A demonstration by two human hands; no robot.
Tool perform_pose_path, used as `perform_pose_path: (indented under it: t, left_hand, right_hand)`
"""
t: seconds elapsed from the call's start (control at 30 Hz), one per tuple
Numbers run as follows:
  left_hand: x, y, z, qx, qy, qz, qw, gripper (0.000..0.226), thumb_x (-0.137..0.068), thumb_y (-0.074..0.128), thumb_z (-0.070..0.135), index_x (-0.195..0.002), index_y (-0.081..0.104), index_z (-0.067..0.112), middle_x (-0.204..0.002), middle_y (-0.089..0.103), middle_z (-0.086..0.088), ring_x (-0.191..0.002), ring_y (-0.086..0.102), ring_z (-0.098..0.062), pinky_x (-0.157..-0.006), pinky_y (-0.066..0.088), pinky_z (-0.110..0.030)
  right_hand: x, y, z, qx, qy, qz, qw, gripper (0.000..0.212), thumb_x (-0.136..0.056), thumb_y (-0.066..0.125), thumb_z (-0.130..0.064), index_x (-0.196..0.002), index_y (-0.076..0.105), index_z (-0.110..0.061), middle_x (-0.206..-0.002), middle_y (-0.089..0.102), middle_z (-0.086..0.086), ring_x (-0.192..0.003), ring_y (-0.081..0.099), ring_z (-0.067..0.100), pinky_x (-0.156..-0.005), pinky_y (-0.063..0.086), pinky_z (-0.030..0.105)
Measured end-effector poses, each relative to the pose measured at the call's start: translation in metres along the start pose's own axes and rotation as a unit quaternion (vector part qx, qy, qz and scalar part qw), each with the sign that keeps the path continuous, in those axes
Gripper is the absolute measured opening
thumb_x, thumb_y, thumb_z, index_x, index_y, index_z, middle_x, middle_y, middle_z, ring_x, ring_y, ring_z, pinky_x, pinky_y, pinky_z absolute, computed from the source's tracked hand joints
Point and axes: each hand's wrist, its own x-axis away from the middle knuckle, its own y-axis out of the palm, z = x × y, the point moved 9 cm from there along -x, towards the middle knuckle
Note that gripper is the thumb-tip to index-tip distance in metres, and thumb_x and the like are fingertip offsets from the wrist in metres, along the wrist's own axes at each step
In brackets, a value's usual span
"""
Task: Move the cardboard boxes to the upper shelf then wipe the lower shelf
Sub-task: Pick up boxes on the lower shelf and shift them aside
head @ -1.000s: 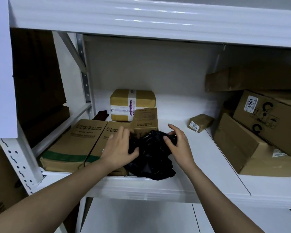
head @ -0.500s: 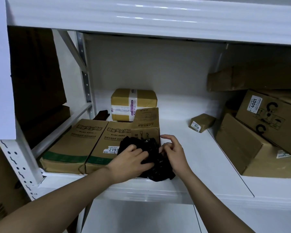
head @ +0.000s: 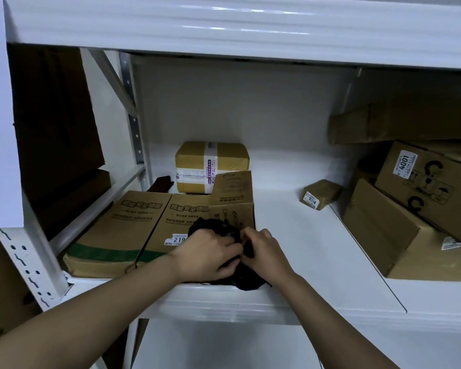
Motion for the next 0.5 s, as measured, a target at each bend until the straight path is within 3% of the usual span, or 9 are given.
perform_pose_path:
  t: [0.1, 0.23, 0.3, 0.4, 0.5]
  left_hand:
    - [-0.018, -0.014, -0.003, -0.023, -0.017, 0.060, 0.998, 0.018, -0.082, 0.053, 0.023, -0.089, 0.068, 0.017, -0.087, 0.062, 0.000, -0.069, 0.058, -0.015, -0.058, 0.048, -0.027]
    - [-0.025, 0.023, -0.019, -0.099, -0.099, -0.071, 0.988, 0.027, -0.094, 0.041, 0.031, -0.116, 0.054, 0.022, -0.109, 0.057, 0.000, -0.096, 0.057, -0.020, -0.081, 0.041, -0.033]
    - [-0.022, 0.036, -0.029, -0.070, -0.135, -0.101, 0.983, 0.031, -0.097, 0.033, 0.032, -0.125, 0.042, 0.021, -0.115, 0.053, -0.002, -0.100, 0.055, -0.022, -0.081, 0.037, -0.033]
    - [-0.018, 0.040, -0.038, -0.072, -0.152, -0.094, 0.981, 0.031, -0.095, 0.035, 0.033, -0.122, 0.041, 0.018, -0.115, 0.053, -0.003, -0.098, 0.057, -0.021, -0.079, 0.039, -0.032]
    - [-0.014, 0.052, -0.037, -0.085, -0.146, -0.135, 0.976, 0.030, -0.096, 0.037, 0.027, -0.123, 0.041, 0.016, -0.116, 0.051, -0.007, -0.101, 0.054, -0.024, -0.080, 0.037, -0.034]
  right_hand:
    - [-0.001, 0.011, -0.008, 0.081, -0.031, -0.014, 0.996, 0.030, -0.085, 0.056, -0.025, -0.113, 0.057, -0.017, -0.107, 0.063, 0.000, -0.096, 0.051, 0.027, -0.070, 0.039, 0.031]
    - [-0.002, 0.017, -0.003, 0.113, -0.014, -0.034, 0.993, 0.040, -0.084, 0.057, -0.025, -0.122, 0.055, -0.012, -0.114, 0.052, 0.008, -0.100, 0.051, 0.028, -0.072, 0.040, 0.031]
    - [-0.002, 0.019, 0.002, 0.068, 0.006, -0.045, 0.997, 0.044, -0.083, 0.059, -0.024, -0.126, 0.052, -0.018, -0.111, 0.047, 0.007, -0.095, 0.053, 0.026, -0.069, 0.040, 0.028]
    - [0.000, 0.023, 0.015, -0.008, 0.068, -0.066, 0.995, 0.040, -0.083, 0.061, -0.024, -0.121, 0.051, -0.021, -0.111, 0.049, 0.001, -0.099, 0.054, 0.021, -0.074, 0.046, 0.031]
    - [0.002, 0.024, 0.024, -0.051, 0.118, -0.067, 0.989, 0.035, -0.081, 0.064, -0.023, -0.113, 0.051, -0.018, -0.107, 0.055, -0.004, -0.097, 0.054, 0.016, -0.075, 0.046, 0.032]
